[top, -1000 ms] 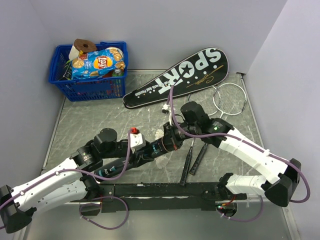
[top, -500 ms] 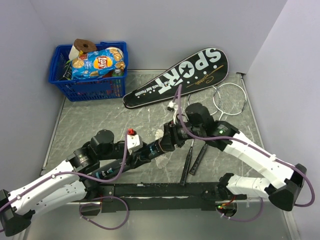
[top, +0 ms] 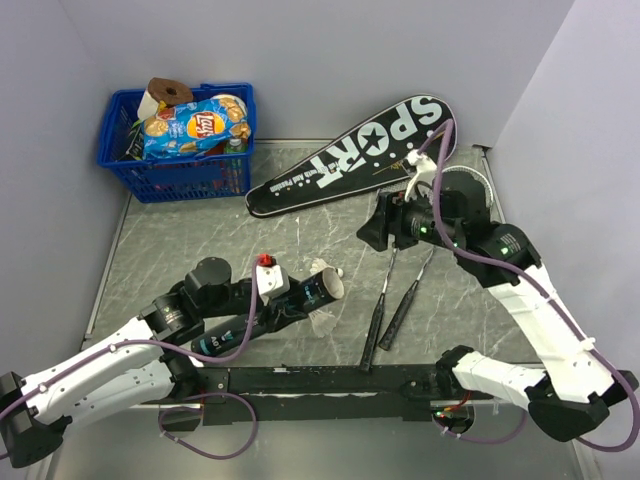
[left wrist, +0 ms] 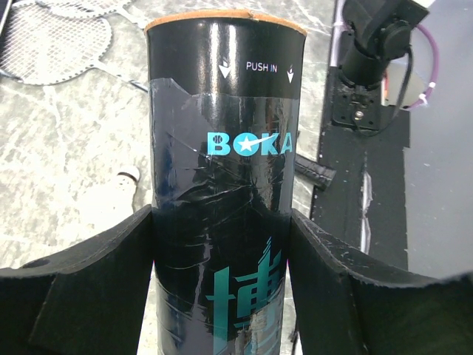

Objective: Pack up the badminton gear

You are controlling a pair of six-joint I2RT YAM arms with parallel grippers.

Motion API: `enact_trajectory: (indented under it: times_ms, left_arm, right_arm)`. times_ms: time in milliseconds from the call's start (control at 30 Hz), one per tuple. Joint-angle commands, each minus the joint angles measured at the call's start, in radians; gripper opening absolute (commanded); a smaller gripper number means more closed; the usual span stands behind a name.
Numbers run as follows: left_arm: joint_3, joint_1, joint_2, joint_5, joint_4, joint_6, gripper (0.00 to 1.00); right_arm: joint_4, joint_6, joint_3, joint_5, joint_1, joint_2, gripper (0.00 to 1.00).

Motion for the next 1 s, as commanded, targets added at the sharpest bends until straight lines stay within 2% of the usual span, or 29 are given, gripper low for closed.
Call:
enact_trajectory:
  times_ms: [0,100,200,333,433,533,700,967]
  left_arm:
    - [0.026,-0.004,-0.012,-0.059,0.045,0.007,0.01]
    - [0.031,-0.006,-0.021,-0.158,0.037,0.004,0.01]
    - [0.026,-0.004,-0.041,-0.267,0.046,0.001,0.01]
    - [0.022,-0.004,-0.076,-0.373,0.056,-0.004,0.01]
    - [0.023,-0.004,-0.088,-0.432,0.059,-0.01,0.01]
    - [0.028,-0.004,-0.091,-0.496,0.054,-0.022,0.01]
    - [0.04,-0.004,-0.096,-0.481,0.048,-0.036,0.01]
    - [0.026,-0.004,-0.156,-0.473,0.083,-0.058,0.01]
  right_arm:
    - [-0.116,-0.007,-0.066,0.154,-0.017,0.015,0.73]
    - [-0.076,0.043,-0.179,0.129,-0.019,0.01,0.72]
    - [0.066,0.16,-0.343,0.039,-0.017,-0.022,0.73]
    - [0.243,0.408,-0.578,-0.021,0.0,-0.056,0.72]
    - [0.342,0.552,-0.665,-0.014,0.055,-0.053,0.72]
    - [0.391,0.673,-0.696,0.022,0.119,-0.025,0.73]
    - [0.458,0.851,-0.722,0.066,0.201,0.019,0.75]
    - [0.516,0.984,-0.704,0.121,0.296,0.104,0.74]
